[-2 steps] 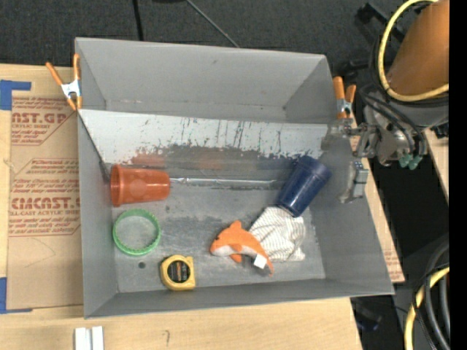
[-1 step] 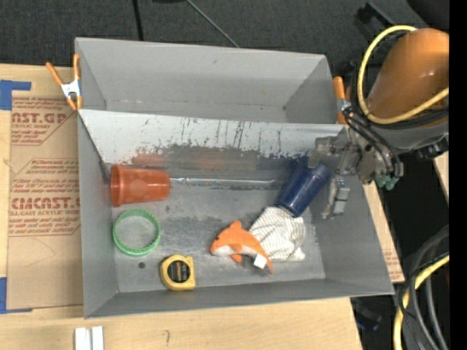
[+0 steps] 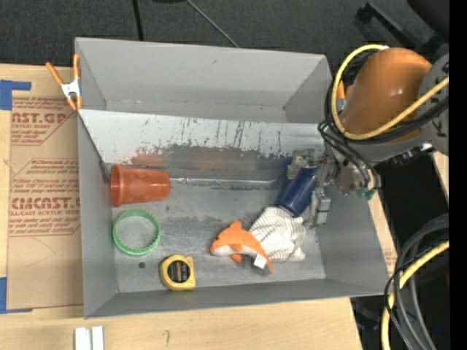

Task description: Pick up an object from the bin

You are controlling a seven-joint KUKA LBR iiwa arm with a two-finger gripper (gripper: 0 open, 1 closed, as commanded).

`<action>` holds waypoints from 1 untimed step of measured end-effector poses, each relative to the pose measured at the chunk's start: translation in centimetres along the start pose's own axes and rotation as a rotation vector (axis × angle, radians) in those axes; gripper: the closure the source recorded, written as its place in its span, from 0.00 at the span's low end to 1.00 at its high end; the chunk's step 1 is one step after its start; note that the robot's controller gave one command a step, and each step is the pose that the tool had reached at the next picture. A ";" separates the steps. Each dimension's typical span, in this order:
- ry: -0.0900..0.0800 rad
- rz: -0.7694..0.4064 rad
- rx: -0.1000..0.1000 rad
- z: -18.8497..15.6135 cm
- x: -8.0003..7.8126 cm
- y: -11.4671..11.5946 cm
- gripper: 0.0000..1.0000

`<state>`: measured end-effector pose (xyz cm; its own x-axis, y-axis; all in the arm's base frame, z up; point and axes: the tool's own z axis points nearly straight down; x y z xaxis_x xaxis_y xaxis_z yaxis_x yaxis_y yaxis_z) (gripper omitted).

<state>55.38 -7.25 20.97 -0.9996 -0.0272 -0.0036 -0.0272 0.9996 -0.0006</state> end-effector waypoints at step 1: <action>0.001 -0.042 -0.001 2.4 0.4 1.2 0.00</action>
Offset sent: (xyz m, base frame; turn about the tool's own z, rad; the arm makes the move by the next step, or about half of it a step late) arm -0.0033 0.0393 -0.0786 -0.0036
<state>54.97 -6.06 18.58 -0.9976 -0.0686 -0.0024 -0.0686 0.9976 0.0004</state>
